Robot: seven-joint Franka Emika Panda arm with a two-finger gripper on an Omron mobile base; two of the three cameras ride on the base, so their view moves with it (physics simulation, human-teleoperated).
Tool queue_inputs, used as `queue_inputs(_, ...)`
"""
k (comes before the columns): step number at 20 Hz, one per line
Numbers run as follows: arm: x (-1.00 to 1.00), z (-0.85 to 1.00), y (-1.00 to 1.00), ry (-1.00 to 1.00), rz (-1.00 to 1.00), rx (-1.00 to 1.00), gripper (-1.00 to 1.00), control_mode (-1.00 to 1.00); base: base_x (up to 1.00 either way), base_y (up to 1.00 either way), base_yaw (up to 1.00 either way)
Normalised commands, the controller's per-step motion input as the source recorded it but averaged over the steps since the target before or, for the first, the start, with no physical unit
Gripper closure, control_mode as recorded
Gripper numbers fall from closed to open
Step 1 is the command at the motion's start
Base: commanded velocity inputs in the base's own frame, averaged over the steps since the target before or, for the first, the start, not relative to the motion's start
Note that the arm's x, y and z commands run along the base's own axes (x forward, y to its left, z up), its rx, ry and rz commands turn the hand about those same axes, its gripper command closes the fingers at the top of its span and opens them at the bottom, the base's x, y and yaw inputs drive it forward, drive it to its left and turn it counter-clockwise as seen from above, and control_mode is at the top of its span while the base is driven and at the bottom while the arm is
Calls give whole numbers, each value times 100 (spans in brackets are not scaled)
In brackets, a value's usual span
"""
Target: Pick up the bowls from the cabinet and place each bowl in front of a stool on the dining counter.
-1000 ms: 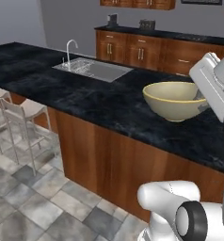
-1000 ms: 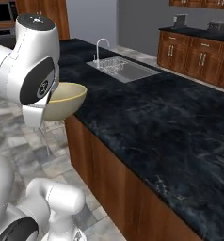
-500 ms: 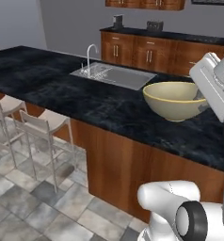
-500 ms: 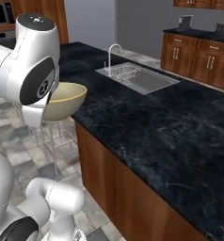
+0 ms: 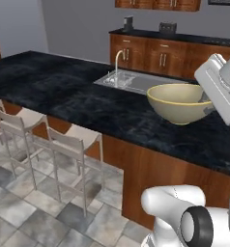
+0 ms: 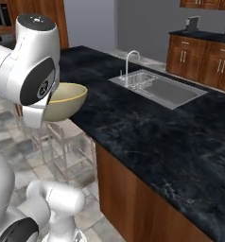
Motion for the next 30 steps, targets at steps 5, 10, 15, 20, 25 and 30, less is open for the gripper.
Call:
queue_inputs(5,0,0,0,0,0,0,100,100,82,100,-19)
queue_inputs(10,0,0,0,0,0,0,100,100,78,100,-23)
queue_inputs(15,0,0,0,0,0,0,100,100,38,100,-31)
queue_inputs(20,0,0,0,0,0,0,100,100,6,100,-51)
queue_inputs(25,0,0,0,0,0,0,100,100,20,99,-55)
queue_inputs(30,0,0,0,0,0,0,100,100,45,55,-48)
